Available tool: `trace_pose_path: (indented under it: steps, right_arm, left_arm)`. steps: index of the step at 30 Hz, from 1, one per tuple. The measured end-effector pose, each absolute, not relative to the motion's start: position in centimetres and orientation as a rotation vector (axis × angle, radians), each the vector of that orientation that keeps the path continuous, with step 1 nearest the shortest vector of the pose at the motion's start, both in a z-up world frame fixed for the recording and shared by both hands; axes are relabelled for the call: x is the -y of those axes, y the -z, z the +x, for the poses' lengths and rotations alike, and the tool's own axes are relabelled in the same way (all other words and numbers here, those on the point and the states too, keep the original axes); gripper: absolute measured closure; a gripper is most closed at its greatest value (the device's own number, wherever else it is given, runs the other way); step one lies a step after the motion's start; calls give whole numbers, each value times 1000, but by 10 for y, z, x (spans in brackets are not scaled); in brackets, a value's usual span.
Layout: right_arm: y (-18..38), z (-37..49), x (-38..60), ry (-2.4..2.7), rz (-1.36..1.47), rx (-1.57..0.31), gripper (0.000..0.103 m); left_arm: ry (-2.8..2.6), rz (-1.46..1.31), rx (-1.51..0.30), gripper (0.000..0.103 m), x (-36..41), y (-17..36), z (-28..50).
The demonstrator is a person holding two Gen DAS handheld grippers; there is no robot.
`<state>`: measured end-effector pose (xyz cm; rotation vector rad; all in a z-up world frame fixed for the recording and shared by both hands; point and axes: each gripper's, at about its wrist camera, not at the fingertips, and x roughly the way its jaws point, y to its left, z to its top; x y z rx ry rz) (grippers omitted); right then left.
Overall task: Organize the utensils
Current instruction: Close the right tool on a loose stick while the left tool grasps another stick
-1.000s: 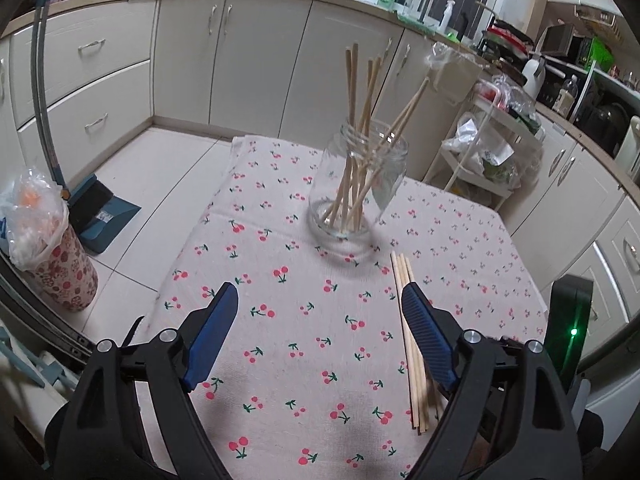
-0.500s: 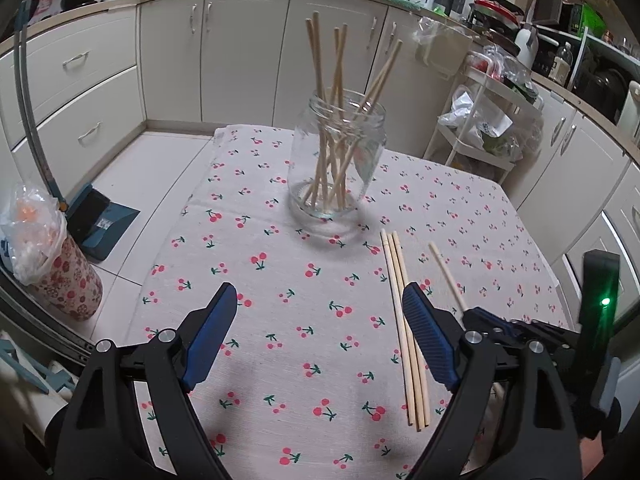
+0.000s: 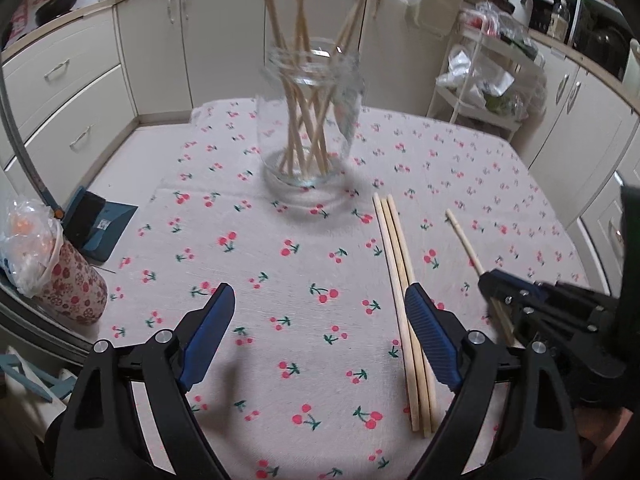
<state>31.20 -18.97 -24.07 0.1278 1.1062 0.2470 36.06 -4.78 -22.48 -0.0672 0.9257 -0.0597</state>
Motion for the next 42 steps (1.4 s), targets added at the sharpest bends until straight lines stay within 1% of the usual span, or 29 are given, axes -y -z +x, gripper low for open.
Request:
trace_pose_path:
  steps: [15, 25, 26, 27, 28, 29, 30, 31, 32, 33, 34, 36, 39, 40, 41, 42]
  right_arm:
    - [245, 310, 214, -262, 243, -1099, 96]
    - [245, 325, 212, -276, 223, -1097, 96]
    - [246, 329, 210, -280, 208, -1098, 94]
    - [246, 332, 209, -283, 196, -1097, 86]
    - [245, 336, 206, -284, 172, -1092, 81]
    - [246, 337, 204, -284, 153, -1091, 79]
    - [246, 339, 202, -286, 129, -1086, 79]
    - [246, 340, 199, -283, 109, -1086, 81]
    - [246, 340, 197, -287, 96, -1090, 89]
    - [246, 339, 196, -291, 94, -1095, 96]
    - [246, 338, 196, -298, 93, -1103, 97]
    - [244, 336, 195, -306, 83, -1104, 97]
    - [245, 341, 193, -310, 82, -1120, 96]
    - [245, 345, 192, -308, 75, -1127, 93]
    - [245, 347, 191, -309, 71, -1127, 89]
    - [245, 350, 190, -307, 60, -1128, 76]
  left_arm:
    - [-5, 12, -1005, 20, 77, 253, 408]
    - [-28, 49, -1013, 20, 86, 254, 435]
    - [-26, 55, -1009, 20, 88, 253, 437]
    - [-16, 56, -1010, 26, 89, 254, 440]
    - [7, 48, -1006, 36, 90, 254, 440]
    - [15, 41, -1005, 40, 89, 253, 441]
    - [14, 43, -1002, 53, 89, 252, 441]
    - [25, 46, -999, 66, 89, 251, 441]
    - [31, 47, -999, 72, 88, 250, 440]
    - [34, 42, -1003, 82, 85, 250, 439]
    - [41, 32, -1008, 87, 81, 249, 438]
    - [68, 10, -1022, 89, 72, 249, 437]
    - [106, 3, -1054, 88, 65, 247, 439]
    - [110, -5, -1063, 86, 64, 247, 441]
    - [103, -6, -1064, 79, 63, 246, 443]
    - [94, -1, -1060, 69, 62, 246, 444]
